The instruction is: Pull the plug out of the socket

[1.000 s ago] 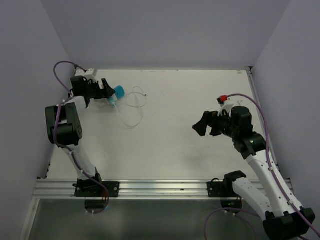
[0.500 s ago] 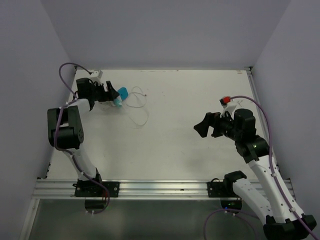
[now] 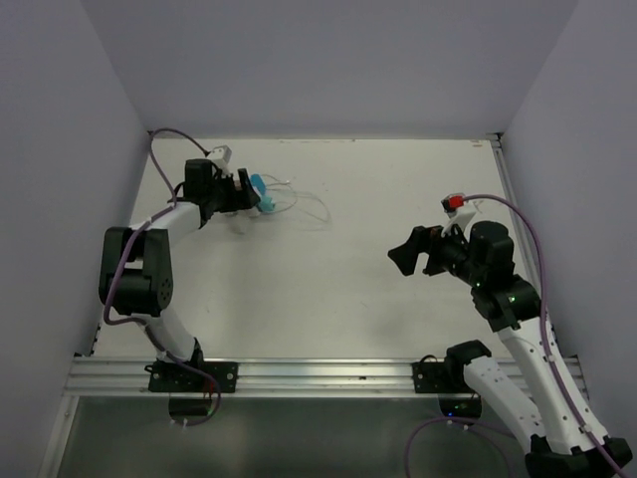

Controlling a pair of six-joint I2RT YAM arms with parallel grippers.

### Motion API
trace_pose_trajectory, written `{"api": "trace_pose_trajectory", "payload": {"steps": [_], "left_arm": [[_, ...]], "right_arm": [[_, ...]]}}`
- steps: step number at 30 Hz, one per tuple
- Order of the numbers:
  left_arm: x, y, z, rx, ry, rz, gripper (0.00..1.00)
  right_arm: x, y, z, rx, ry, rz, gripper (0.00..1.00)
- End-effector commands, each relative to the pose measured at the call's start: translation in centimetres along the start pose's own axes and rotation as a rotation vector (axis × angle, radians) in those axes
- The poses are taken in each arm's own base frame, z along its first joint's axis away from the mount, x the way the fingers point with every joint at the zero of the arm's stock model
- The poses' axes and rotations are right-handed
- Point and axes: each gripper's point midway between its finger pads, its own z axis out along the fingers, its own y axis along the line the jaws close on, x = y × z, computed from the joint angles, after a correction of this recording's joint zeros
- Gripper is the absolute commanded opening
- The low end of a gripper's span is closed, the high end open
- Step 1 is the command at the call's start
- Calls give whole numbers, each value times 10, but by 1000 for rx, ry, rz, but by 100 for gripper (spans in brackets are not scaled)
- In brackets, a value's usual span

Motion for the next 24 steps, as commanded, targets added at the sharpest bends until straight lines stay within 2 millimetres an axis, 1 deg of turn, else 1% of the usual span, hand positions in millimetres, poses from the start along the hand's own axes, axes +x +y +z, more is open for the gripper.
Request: {"api": "trace_pose_trajectory", "payload": {"steps": [1,3,4,8,12,19,22,23,24], "left_arm": [[-4,-14,-17,-34,-32,-65,86],[-4,-22,-21,-39,-43,-77,88],[-6,-19,-23,-67,-52,-90,88],[-12,-19,-24,-90,-72,-122,89],[-9,-17,-19,-96,-63,-147,88],[-14,-21,-15,-87,-80,-173,87],[-11,-22,-10,-98,-72,-168,86],[-10,-21,-8,-100,-72,-166,85],[-7,-22,-5,-99,-63,-165,82]], "right_arm": [[1,-2,-2,16,-5,-21,99],[1,-2,-3,17,-7,-22,99],[2,-2,-2,16,-5,-22,99],[1,0,-3,11,-8,-25,99],[1,0,-3,10,-7,-28,99],[1,0,-3,13,-3,-25,99],[0,0,-3,14,-5,-25,99],[0,1,-3,12,-1,-25,99],[1,0,-3,13,-1,-25,99]]}}
